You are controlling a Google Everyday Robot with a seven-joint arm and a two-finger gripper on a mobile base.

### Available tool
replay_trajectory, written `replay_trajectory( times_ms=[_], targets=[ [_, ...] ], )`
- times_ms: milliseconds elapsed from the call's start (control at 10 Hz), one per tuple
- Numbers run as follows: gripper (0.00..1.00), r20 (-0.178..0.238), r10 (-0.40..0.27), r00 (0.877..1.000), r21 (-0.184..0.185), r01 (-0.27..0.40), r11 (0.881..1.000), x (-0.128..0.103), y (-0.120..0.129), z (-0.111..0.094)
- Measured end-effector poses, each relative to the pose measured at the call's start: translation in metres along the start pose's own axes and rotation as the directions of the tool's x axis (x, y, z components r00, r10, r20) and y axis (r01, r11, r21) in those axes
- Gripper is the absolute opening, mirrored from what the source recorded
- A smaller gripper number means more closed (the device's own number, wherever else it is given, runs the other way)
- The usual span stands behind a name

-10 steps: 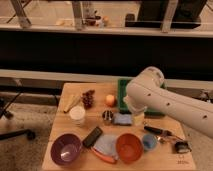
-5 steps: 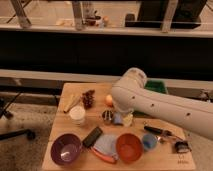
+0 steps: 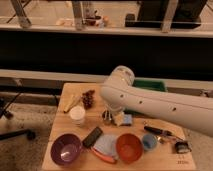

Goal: Place grapes in paper cup

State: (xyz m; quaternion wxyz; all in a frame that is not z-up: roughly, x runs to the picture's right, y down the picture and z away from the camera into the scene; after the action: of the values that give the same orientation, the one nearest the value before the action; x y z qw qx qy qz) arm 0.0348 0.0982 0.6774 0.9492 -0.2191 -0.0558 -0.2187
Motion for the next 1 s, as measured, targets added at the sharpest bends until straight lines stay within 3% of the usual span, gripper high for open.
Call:
replay_trajectory(
  times_ms=[1000],
  targets=[
    [0.8,0.005,-0.028,1.0,-0.002,0.028,1.0,-0.033,-0.052,0.016]
  ],
)
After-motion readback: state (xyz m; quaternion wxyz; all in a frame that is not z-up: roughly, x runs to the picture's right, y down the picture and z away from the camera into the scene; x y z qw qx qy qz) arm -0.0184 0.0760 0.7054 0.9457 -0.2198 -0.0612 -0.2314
